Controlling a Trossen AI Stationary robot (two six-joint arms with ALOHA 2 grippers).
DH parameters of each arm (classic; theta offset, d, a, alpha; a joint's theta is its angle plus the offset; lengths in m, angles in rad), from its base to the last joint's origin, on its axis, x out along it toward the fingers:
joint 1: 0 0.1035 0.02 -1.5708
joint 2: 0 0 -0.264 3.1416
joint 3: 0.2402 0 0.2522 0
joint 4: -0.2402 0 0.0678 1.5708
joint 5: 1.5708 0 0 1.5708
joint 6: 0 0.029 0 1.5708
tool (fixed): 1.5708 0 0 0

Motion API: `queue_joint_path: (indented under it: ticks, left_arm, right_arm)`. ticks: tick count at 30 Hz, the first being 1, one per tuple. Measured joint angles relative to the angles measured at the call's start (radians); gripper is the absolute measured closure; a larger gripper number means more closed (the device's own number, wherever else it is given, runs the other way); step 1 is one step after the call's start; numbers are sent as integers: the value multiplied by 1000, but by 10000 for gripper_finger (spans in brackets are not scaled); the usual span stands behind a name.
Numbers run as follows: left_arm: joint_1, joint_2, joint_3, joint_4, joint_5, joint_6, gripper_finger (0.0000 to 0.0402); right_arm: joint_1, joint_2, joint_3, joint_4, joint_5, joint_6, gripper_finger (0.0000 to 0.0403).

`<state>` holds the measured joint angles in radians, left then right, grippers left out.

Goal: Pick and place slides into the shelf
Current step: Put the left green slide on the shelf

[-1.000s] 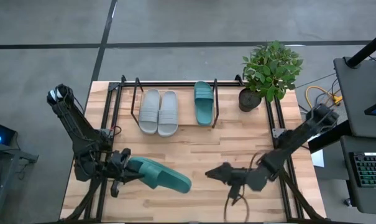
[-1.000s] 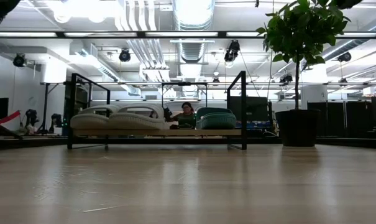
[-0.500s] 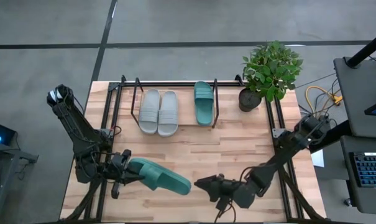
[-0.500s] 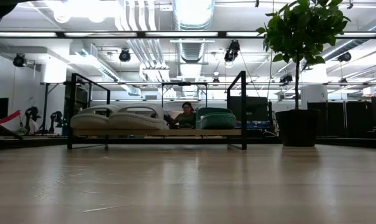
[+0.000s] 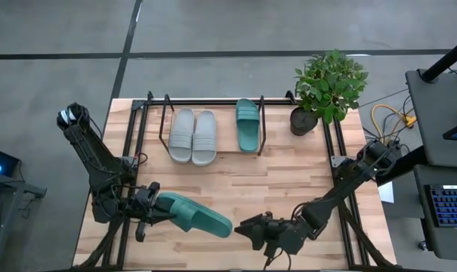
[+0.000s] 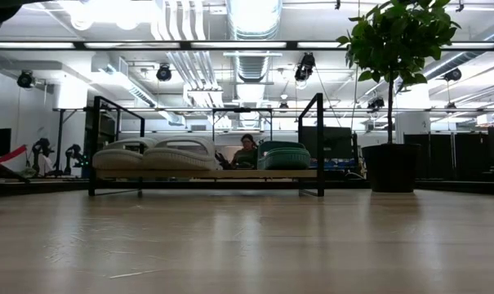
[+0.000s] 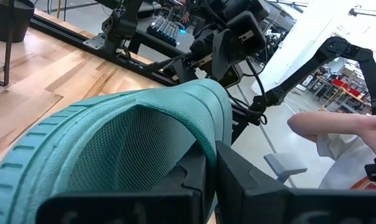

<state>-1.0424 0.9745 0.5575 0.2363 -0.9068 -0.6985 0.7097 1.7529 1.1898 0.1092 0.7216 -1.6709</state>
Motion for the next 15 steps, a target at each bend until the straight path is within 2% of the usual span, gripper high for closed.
queue_joint_path:
  ticks: [4, 10, 15]
  left_arm:
    - [0, 1, 0, 0, 0, -1, 402]
    - [1, 3, 0, 2, -21, -1, 402]
    - [6, 5, 0, 9, -118, 4, 402]
  right_arm:
    - [-19, 2, -1, 0, -37, -73, 141]
    - [-42, 17, -2, 5, -70, -99, 140]
    - [-56, 32, -2, 52, -67, -187, 144]
